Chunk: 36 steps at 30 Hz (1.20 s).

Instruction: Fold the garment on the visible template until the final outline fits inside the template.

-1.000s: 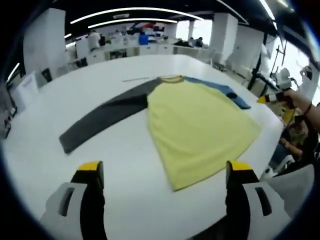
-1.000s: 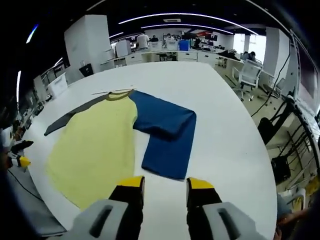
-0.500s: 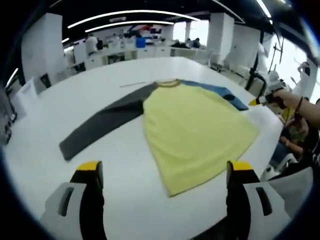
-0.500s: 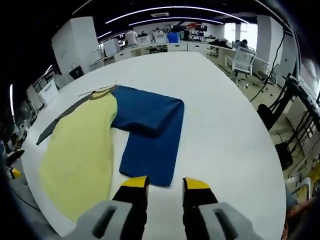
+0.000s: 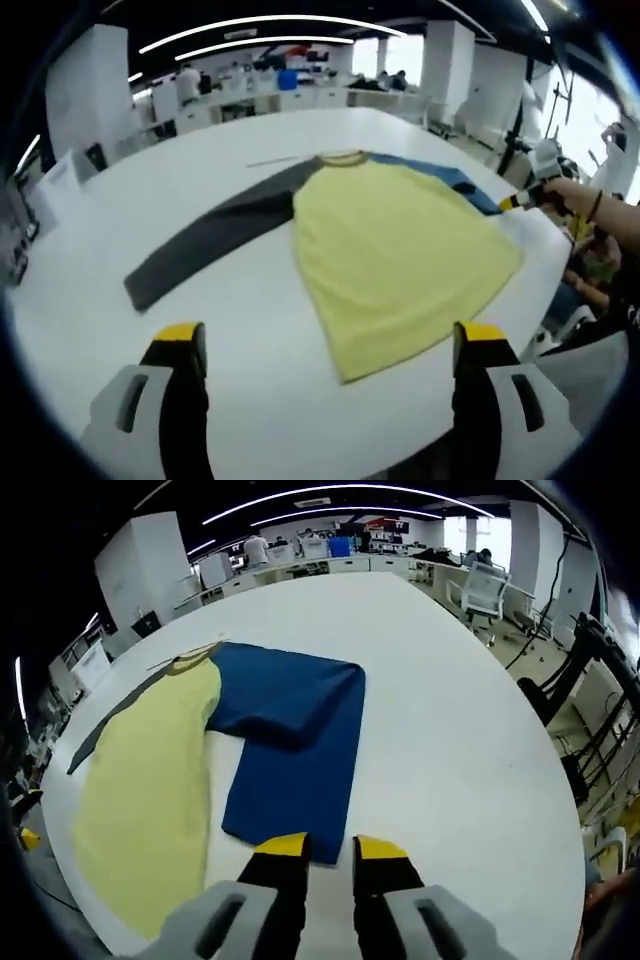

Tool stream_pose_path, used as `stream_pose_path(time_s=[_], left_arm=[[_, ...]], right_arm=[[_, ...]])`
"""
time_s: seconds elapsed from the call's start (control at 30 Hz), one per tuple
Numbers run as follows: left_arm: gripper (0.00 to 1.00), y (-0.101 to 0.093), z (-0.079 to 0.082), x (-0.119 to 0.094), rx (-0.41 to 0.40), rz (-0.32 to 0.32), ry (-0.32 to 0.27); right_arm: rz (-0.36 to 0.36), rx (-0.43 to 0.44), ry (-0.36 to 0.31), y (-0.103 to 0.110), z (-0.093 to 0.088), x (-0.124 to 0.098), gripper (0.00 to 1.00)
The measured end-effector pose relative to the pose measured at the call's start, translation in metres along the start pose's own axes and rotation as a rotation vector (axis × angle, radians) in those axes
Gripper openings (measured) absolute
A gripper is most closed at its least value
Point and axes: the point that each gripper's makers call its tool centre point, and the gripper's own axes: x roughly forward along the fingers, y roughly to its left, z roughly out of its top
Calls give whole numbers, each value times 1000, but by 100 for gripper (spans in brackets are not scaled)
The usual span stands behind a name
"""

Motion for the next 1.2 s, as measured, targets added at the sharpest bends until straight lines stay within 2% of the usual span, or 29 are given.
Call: stream_pose_path(time_s=[0.3,0.4,0.7,1.2], left_arm=[[96,1,-1,0,7,4,15],[95,0,-2,0,8,0,18],[93,2,0,-2,5,4,15],[94,1,8,-5,1,1,-9]], right_arm=[[-44,-39,6,-3,-1,0,5],[-33,-23,9,-1,0,2,0],[-58,-61,26,-9,1,1,0],[-165,-119,47,-66,9,-4,0]])
